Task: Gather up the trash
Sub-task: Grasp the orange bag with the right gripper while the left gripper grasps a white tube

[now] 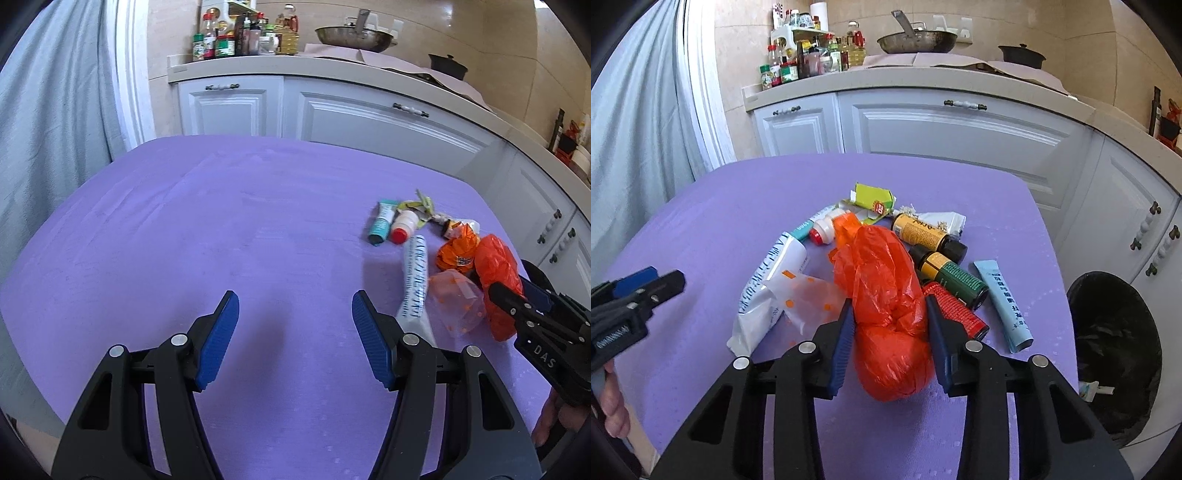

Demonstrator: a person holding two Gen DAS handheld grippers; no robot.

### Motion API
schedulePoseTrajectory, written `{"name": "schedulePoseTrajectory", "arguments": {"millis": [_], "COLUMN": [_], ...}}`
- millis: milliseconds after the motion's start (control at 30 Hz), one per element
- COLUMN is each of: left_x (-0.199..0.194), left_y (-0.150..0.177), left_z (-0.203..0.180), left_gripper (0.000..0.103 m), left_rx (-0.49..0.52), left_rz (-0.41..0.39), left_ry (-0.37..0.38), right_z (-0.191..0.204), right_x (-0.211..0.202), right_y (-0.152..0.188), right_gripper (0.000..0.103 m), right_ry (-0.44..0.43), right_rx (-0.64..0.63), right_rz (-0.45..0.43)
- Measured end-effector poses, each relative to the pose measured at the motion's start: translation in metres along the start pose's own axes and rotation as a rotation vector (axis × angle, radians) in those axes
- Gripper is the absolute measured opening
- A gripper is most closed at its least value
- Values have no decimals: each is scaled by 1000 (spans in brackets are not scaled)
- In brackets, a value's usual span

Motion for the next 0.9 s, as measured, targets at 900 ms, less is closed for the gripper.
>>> {"name": "schedulePoseTrajectory", "arguments": {"millis": [900], "left_x": [38], "left_y": [14], "left_z": [-90], "left_gripper": [47], "left_rx": [176], "left_rz": [86], "left_ry": [62], "right_z": [-122], "right_x": [-52], "right_y": [19], "right_gripper": [38], "right_ry": [147], "right_rx": [208], "right_rz": [-90]}}
Point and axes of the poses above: each gripper's, at about its wrist camera, not at the fingertips, and x roughly the way its jaws point, z to its left, y to its underside, the point moved 10 cm from there along x, roughly the way its jaws point, and after that the axes turned 9 degrees about z, right-handed, at the moved point
